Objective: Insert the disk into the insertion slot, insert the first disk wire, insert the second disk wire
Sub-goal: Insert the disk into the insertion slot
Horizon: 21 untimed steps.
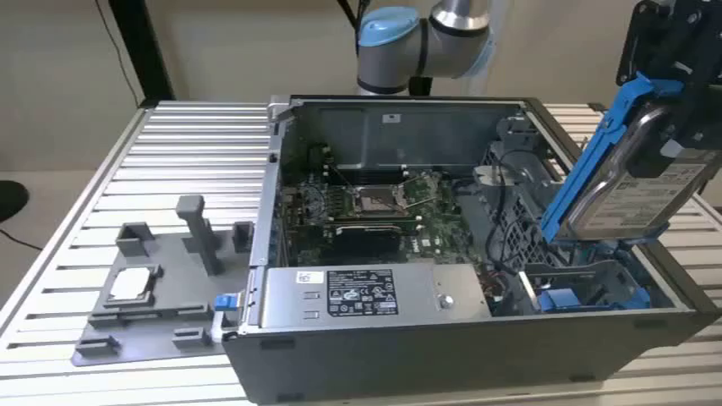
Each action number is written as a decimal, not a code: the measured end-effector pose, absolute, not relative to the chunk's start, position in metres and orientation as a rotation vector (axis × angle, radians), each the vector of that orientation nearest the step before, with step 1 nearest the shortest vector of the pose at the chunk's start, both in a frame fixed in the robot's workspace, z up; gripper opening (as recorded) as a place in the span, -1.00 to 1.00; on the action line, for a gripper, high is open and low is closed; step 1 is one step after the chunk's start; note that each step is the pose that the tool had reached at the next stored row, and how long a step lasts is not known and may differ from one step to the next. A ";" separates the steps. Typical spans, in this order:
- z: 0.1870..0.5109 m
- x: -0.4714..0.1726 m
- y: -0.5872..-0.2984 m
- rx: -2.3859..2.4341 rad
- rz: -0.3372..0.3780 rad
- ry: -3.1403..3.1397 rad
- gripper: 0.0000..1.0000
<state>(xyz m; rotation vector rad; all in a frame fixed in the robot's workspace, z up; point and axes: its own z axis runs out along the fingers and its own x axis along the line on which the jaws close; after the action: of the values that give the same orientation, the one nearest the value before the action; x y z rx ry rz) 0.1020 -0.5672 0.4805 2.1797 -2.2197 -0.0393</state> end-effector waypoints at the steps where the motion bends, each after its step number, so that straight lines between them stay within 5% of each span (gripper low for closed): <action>1: 0.481 0.102 -0.567 2.180 -0.039 -2.220 -1.00; 21: 0.475 0.102 -0.576 2.185 -0.028 -2.225 -1.00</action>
<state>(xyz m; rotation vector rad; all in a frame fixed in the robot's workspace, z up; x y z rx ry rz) 0.1019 -0.5757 0.4755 2.1847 -2.2251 -0.0285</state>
